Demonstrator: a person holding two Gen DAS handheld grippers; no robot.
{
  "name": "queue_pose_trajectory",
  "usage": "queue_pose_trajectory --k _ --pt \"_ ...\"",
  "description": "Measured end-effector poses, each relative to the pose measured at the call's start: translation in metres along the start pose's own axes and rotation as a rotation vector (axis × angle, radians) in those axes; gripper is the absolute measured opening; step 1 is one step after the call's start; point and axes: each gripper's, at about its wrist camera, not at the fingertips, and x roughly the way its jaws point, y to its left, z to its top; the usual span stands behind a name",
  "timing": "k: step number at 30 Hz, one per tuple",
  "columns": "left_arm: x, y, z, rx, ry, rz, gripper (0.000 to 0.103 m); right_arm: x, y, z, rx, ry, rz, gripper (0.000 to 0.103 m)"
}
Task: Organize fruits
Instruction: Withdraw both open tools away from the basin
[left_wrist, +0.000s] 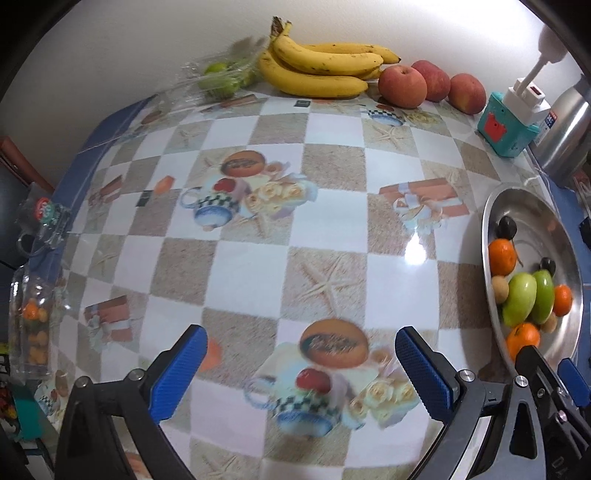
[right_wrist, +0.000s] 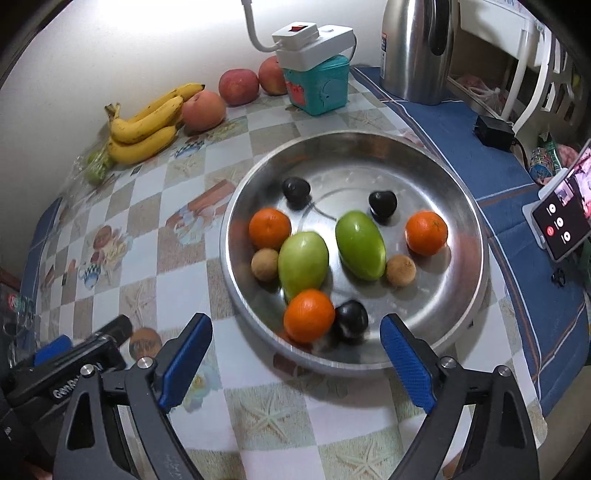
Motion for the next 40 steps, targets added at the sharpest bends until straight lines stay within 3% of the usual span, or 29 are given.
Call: queue_pose_trajectory --k 3,13,20,24,40 --pt "-0.011 0.005 -0.012 -0.002 -0.017 0.038 0.102 -0.002 -0.001 -0.013 -0.007 0.008 -0.009 0.093" --pt "-0.025 0.008 -0.046 0.055 -0.038 0.067 0.102 -0.021 -0.001 -0.036 -0.016 -0.027 -0.008 0.093" --pt "-0.030 0.010 -0.045 0.043 -0.054 0.054 0.102 -0.027 -0.005 -0.035 0.006 -0.055 -0.006 0.093" --pt "-0.032 0.006 -0.044 0.068 -0.069 0.095 0.102 -0.026 -0.005 -0.035 0.006 -0.052 -0.003 0.093" --pt "-0.041 0.014 -0.039 0.037 -0.115 0.080 0.102 -0.026 -0.006 -0.035 0.015 -0.053 -0.002 0.093"
